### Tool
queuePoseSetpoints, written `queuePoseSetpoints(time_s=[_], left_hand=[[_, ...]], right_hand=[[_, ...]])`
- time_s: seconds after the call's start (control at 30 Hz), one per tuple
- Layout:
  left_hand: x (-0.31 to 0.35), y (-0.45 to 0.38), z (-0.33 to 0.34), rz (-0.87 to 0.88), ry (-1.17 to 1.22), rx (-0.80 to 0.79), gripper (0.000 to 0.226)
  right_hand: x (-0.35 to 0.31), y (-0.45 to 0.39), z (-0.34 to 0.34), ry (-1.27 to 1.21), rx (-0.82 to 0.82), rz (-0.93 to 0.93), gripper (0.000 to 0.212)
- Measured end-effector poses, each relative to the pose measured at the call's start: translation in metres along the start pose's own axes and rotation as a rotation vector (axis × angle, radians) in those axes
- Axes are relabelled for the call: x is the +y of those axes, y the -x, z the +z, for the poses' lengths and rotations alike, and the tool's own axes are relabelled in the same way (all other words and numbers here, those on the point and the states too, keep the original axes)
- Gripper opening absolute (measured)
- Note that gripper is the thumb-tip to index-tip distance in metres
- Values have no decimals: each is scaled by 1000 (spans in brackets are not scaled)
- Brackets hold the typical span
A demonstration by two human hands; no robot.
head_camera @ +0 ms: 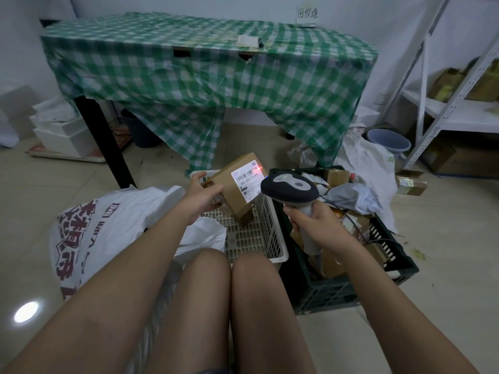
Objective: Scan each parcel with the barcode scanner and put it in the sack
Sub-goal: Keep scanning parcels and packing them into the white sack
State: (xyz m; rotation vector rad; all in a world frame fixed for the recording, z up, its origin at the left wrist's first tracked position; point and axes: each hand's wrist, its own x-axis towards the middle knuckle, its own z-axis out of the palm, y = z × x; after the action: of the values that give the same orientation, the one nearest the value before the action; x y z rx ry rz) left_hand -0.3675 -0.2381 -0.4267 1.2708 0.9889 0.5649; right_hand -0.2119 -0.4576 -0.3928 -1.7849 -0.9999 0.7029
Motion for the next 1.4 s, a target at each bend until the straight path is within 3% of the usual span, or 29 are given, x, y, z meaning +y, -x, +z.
queuePoseSetpoints(time_s=[0.2,0.3,0.53,0.63,0.73,0.83,0.97,1.07,1.13,1.17,1.3,1.4], left_hand=[[3,12,-18,43,0,-2,66],[6,21,-33,65,-15,-2,63],[8,48,-68,32,42,-83,54],[4,54,-85,9,88,-120,49],[-2,58,-97,12,83,-150,60],[-6,57,-105,-10,109,-171,72],[-7,55,-109,25,95,-157,54],[-3,57,-112,208,-66,139,34],[-7,53,-123,396,-315,426,24],[-11,50,-130,442,-475,476,22],[-34,43,-147,228,-1081,247,40],[-37,41,-157,334,-916,341,16]], right_hand=[[-5,-21,13,-201,270,64,14],[-10,-43,21,-272,329,93,20],[-30,-72,58,-479,23,103,45],[-34,-75,72,-467,-103,70,36],[-37,-76,78,-440,-196,53,46],[-39,-79,83,-443,-247,75,49],[-42,-84,93,-431,-178,72,43],[-42,-90,96,-474,-82,77,35],[-41,-92,97,-456,-43,67,29],[-39,-92,98,-429,-39,62,28],[-30,-91,107,-315,-59,56,38],[-27,-87,121,-269,-79,27,48]])
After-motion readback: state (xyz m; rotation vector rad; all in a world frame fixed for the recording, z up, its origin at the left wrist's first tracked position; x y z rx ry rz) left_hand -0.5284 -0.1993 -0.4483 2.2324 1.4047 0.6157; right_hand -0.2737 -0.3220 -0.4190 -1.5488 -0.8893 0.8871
